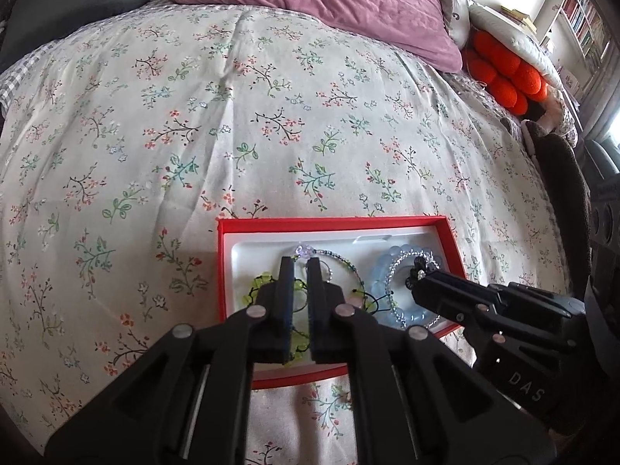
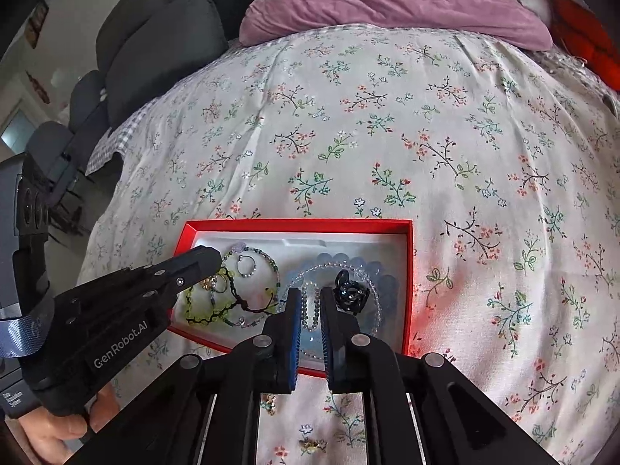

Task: Organize jewelry
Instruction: 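Carry both rings into the red box and open both tools, then move both open tools toward the two small gold earrings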

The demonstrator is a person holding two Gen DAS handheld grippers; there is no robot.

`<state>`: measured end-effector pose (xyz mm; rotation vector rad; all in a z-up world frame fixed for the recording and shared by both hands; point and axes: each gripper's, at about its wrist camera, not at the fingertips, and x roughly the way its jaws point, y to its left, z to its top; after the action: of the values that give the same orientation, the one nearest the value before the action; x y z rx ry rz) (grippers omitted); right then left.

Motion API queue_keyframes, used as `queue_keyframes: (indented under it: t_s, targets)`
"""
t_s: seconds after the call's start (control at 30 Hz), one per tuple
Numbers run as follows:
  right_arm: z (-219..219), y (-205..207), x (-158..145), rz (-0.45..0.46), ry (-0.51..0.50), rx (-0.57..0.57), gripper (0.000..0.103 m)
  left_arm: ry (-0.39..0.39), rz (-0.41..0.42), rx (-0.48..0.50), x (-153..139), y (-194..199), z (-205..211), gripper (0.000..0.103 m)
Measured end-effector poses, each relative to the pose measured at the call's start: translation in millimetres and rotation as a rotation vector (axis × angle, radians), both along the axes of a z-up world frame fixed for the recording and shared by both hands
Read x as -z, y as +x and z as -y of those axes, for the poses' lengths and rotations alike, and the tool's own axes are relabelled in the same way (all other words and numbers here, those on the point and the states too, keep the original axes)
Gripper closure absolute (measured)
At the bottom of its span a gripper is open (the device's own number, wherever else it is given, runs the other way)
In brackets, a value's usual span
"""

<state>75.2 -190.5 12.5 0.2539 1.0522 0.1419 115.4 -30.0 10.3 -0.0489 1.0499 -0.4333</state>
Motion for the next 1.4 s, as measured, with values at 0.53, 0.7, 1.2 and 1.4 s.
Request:
queue_keyframes:
  t_s: [0.53,0.7,1.2,1.4]
  targets:
    - [5,-27,-20,0.018,-0.035,-0.039,0.089,0.016,0.065,-0.025,-26,-22,-14,0.03]
    - [9,-35,-20,0.015,-0.055,-0.043,0.074,0.037,0.053,-0.041,-26,-28,-19,0.018]
    - [24,-56,-18,0.033,-0.148,0.018,0.0,0.1,0.044,-0.054,-20,-46,-29,0.001]
    - [25,-65,-14,0.026,-0.17,0.016,0.0,0.103,0.039,-0.044,-16,-56,-38,0.001]
